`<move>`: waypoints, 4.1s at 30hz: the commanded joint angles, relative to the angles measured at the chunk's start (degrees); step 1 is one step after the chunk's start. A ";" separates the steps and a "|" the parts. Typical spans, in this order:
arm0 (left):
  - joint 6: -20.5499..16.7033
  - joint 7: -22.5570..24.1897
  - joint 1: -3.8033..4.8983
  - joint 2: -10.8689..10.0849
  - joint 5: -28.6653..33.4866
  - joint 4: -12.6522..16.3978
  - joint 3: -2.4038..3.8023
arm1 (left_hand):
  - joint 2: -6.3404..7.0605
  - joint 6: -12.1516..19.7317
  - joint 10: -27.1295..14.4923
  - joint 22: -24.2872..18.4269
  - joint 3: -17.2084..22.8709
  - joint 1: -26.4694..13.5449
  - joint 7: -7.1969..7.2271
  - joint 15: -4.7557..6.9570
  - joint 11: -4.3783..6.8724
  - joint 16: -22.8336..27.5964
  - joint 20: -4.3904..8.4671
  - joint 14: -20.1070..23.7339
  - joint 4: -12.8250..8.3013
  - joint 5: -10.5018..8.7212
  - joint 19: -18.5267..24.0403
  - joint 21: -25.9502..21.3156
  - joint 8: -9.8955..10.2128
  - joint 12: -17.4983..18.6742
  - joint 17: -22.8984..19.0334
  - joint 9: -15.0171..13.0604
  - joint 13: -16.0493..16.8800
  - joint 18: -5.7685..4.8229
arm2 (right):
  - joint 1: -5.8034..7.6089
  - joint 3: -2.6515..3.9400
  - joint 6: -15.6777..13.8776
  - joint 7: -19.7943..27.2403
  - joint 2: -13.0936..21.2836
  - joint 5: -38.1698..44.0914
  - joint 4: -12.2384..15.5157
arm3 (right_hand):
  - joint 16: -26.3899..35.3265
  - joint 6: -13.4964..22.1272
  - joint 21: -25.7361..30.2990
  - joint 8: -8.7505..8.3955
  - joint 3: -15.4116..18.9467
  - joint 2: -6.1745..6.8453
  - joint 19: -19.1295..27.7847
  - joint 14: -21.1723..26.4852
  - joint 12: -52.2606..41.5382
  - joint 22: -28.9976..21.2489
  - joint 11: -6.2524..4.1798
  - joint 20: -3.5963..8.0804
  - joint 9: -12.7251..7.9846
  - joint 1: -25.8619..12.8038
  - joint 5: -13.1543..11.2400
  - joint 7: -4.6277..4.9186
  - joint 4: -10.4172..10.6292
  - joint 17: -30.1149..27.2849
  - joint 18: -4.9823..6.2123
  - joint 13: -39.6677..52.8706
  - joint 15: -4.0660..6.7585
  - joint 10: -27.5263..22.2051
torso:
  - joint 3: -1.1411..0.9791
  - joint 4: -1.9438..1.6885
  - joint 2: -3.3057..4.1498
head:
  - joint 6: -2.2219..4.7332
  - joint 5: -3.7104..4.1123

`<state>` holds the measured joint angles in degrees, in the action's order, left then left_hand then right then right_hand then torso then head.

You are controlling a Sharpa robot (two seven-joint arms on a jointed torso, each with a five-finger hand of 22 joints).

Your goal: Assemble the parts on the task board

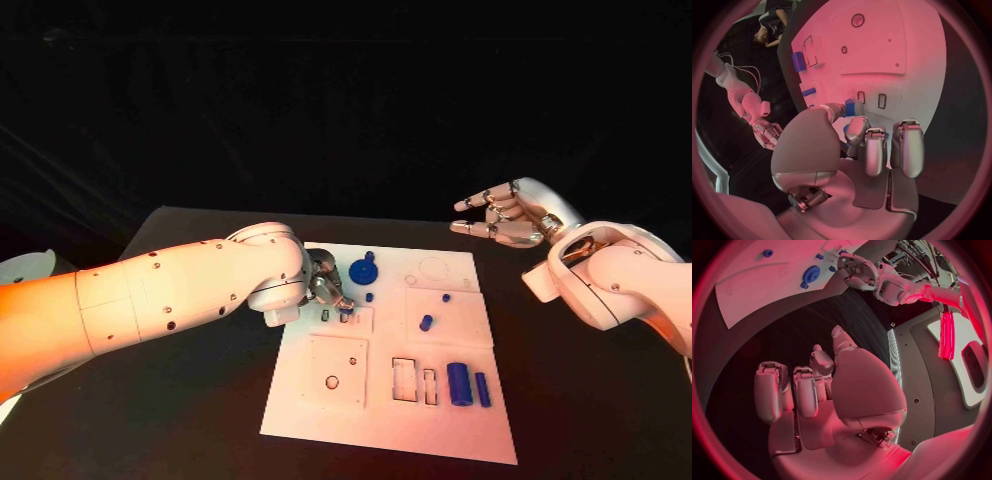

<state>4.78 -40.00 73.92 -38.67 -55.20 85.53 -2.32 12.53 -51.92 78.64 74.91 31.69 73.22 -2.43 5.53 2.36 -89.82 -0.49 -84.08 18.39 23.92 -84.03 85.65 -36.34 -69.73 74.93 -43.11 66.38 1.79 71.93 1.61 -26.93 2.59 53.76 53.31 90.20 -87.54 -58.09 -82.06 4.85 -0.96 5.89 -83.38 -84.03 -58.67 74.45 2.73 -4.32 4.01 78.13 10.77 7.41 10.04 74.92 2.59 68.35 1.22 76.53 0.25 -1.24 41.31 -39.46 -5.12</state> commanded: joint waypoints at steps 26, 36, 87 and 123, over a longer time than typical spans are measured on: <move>2.38 -2.46 -1.03 0.52 -9.06 0.23 -0.52 | 0.11 -0.62 0.81 9.14 11.07 -0.98 0.44 0.13 0.00 -0.18 -0.08 -5.92 -11.70 0.35 -3.81 0.44 -0.28 -0.59 15.07 -0.17 0.29 -0.39 | -0.20 0.00 0.88 0.81 -0.18 -0.39 0.03 | 0.36 -0.34 0.39 0.20 0.46 -0.82 0.40 -4.95 0.11 -0.19 -0.25 0.04 0.07 -0.13 0.48 0.05 0.03 11.22 0.79 -0.12 0.49 0.13 | 0.11 -0.11 0.00 | -0.42 -0.14; 3.95 -2.52 -1.11 0.70 -9.08 -0.05 -0.55 | 0.20 -0.68 0.92 9.27 11.15 -1.09 0.44 0.12 0.00 -0.18 -0.08 -5.92 -11.95 0.33 -3.86 0.52 -0.25 -0.74 15.07 -0.18 0.47 -0.42 | -0.22 0.00 1.06 0.75 -0.26 -1.01 -0.23 | 0.36 -0.34 0.39 0.20 0.46 -0.82 0.40 -4.95 0.11 -0.19 -0.25 0.04 0.07 -0.13 0.48 0.05 0.03 11.22 0.79 -0.12 0.49 0.13 | 0.11 -0.05 0.01 | -0.52 -0.27; 8.67 -2.65 -1.38 2.31 -7.66 -2.21 -0.74 | -0.71 -1.71 1.62 8.77 9.42 -4.98 0.85 0.10 0.18 -0.18 -0.09 -5.92 -11.80 -0.16 -3.63 0.11 0.25 -1.34 15.07 -0.08 1.19 -0.29 | -0.23 0.00 1.48 0.65 -0.22 -1.09 -0.10 | 0.36 -0.32 0.39 0.18 0.55 -0.89 0.37 -4.96 0.03 -0.15 -0.25 0.05 0.05 -0.17 0.55 0.05 0.09 11.22 0.78 -0.09 0.49 0.17 | 0.09 -0.09 0.01 | -1.19 -0.24; 9.21 -2.81 -1.38 3.58 -7.12 -4.45 -0.84 | -2.81 -5.69 2.37 10.53 -9.30 -14.12 2.13 1.00 1.13 -0.18 0.71 -5.92 -5.77 -0.33 -4.27 1.12 1.64 -2.64 15.07 0.63 3.09 -0.67 | -0.23 0.00 1.72 0.47 -0.05 -0.96 0.12 | 0.44 -0.29 0.43 0.15 0.67 -0.90 0.38 -4.94 0.05 -0.21 -0.26 0.06 0.04 -0.13 0.65 0.05 0.08 11.13 0.79 -0.14 0.50 0.16 | 0.10 -0.21 -0.03 | -1.43 -0.05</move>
<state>11.72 -39.87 73.12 -35.29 -62.93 81.09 -2.71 9.73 -57.35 80.98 74.92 22.45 59.44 -0.29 6.15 3.28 -89.82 -0.07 -83.86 12.60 23.89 -84.03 86.59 -35.00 -72.13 74.92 -42.42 69.46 1.79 71.73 1.61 -25.90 2.82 53.72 52.07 90.23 -87.31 -58.09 -81.87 4.85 -0.64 5.65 -83.38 -84.02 -58.67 74.32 2.73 -4.33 4.01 77.89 11.21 7.41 10.03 74.90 2.59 68.29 1.22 76.53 0.36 -1.46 41.31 -40.95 -5.14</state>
